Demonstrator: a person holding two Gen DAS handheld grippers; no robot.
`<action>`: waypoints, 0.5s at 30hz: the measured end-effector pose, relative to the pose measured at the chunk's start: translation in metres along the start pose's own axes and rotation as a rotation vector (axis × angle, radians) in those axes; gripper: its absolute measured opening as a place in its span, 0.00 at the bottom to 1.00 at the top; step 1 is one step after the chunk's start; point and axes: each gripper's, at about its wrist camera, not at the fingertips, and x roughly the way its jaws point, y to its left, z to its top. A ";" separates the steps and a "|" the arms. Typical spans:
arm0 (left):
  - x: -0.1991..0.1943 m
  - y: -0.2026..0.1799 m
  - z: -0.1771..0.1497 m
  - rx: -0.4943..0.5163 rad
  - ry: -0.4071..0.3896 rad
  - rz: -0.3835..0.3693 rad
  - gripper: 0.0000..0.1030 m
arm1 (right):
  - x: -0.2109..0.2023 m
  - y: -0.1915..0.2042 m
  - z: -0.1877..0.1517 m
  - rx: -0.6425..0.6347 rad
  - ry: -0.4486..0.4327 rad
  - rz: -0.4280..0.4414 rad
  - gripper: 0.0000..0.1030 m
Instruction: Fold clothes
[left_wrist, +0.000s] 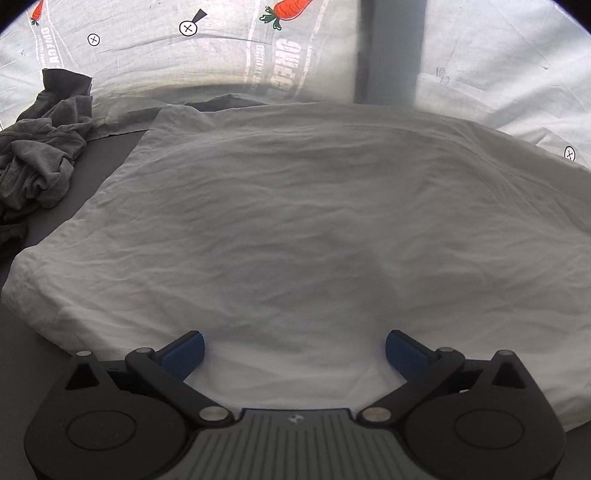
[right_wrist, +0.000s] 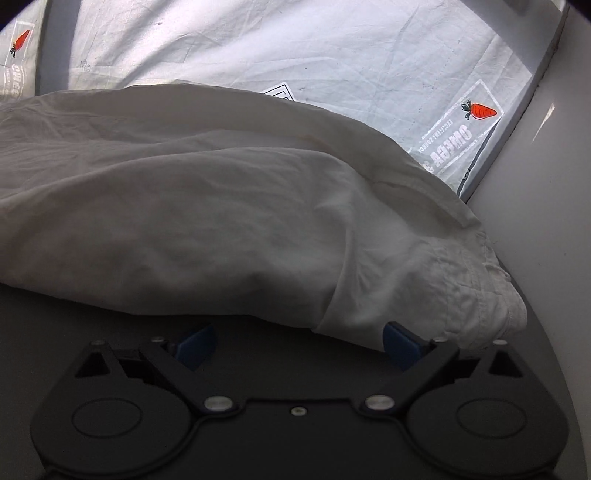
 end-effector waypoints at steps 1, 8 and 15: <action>0.001 0.000 0.002 0.010 0.008 -0.007 1.00 | 0.003 0.000 0.007 -0.015 -0.019 0.001 0.96; 0.006 0.003 0.005 0.037 0.008 -0.047 1.00 | 0.019 -0.032 0.061 0.067 -0.151 0.080 1.00; 0.005 0.002 0.002 0.025 -0.017 -0.039 1.00 | 0.006 -0.056 0.015 0.335 -0.039 0.116 0.99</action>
